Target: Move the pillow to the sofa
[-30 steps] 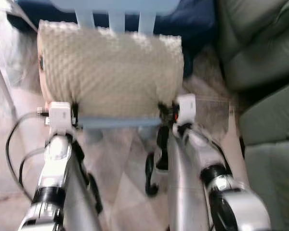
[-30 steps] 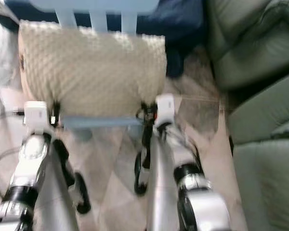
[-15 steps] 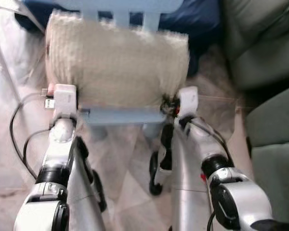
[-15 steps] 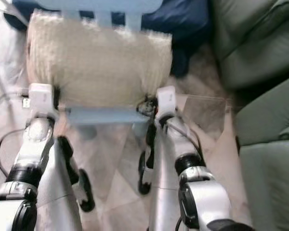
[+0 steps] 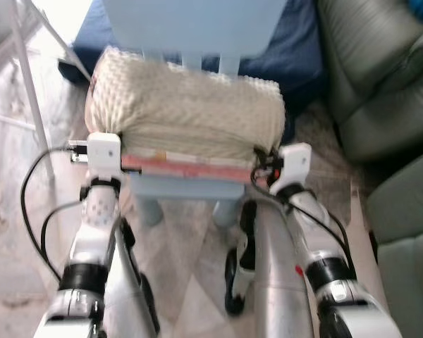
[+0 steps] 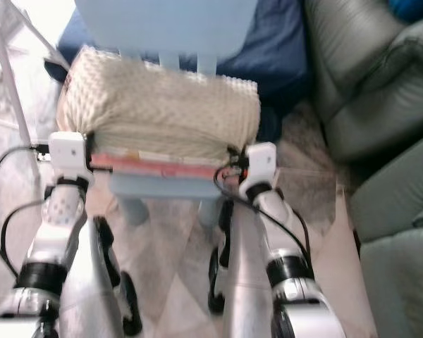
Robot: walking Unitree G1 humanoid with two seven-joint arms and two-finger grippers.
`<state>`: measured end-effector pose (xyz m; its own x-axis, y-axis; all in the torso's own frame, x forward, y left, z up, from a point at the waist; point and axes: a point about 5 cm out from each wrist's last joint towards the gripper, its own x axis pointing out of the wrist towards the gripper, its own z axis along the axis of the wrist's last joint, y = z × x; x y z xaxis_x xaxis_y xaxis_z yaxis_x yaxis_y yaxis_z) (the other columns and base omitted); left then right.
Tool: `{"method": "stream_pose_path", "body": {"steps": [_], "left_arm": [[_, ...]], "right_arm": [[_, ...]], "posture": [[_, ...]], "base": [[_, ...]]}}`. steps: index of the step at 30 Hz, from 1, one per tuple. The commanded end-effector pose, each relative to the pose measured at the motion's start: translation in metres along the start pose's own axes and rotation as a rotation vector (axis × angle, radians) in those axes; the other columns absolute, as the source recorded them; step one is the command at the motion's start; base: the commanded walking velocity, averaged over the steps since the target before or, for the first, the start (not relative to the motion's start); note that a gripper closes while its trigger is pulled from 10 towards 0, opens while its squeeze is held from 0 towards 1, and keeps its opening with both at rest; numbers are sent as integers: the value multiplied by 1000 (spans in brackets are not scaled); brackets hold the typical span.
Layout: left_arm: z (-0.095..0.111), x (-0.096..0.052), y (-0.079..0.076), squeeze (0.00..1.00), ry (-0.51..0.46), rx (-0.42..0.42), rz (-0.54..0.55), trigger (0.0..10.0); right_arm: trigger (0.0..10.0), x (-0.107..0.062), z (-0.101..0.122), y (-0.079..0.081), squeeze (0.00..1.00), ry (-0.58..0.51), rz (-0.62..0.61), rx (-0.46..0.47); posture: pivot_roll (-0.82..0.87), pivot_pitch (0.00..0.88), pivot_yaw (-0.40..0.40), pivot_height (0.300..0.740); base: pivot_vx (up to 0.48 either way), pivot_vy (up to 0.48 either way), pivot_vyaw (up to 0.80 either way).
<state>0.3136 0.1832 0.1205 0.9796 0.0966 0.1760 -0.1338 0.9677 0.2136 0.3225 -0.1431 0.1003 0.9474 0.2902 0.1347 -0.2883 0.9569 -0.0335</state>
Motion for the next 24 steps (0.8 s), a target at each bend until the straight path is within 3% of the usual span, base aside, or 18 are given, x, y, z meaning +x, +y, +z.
{"method": "stream_pose_path", "body": {"steps": [1,2,3,6,8,11,17,18,19,20,21,24], "left_arm": [[8,-6,13,0,-38,4,78,0],[15,-18,8,0,-76,-15,51,0],[15,-18,8,0,-76,-15,51,0],[18,-40,2,0,-116,2,3,0],[7,-58,2,0,-50,0,2,0],[2,-69,-2,0,-20,-10,-42,0],[12,-68,4,0,-41,7,-58,0],[15,-67,4,0,-46,-1,-55,0],[15,-67,4,0,-46,-1,-55,0],[17,-66,4,0,-43,0,-55,4118],[17,-67,3,0,-27,0,-51,9725],[15,-68,-3,0,-15,22,-75,10000]], "right_arm": [[0,-11,8,-13,0,-55,-48,-39],[0,-23,12,-10,0,-94,-46,-93],[0,-23,12,-10,0,-94,-46,-93],[0,-37,12,-9,0,-96,-62,-133],[0,-51,9,-15,0,-67,-145,-128],[0,-65,5,-15,0,-42,-188,-171],[0,-81,2,-9,0,6,-250,-197],[1647,-82,1,-10,0,28,-257,-204],[1647,-82,1,-10,0,28,-257,-204],[10000,-82,0,-10,0,49,-268,-197],[10000,-82,-1,-9,0,67,-264,-176],[10000,-80,4,-7,0,51,-232,-158]], "posture": [[2,71,-46,492],[13,55,-50,492],[13,55,-50,492],[12,42,-65,492],[15,32,-69,492],[25,15,-82,492],[31,0,-85,492],[30,7,-82,492],[30,7,-82,492],[26,19,-73,492],[18,29,-65,492],[17,24,-68,492]], "base": [[0,0,0],[0,0,0],[0,0,0],[0,0,0],[0,0,0],[0,0,0],[0,0,0],[0,0,0],[0,0,0],[0,0,0],[0,0,0],[0,0,0]]}}
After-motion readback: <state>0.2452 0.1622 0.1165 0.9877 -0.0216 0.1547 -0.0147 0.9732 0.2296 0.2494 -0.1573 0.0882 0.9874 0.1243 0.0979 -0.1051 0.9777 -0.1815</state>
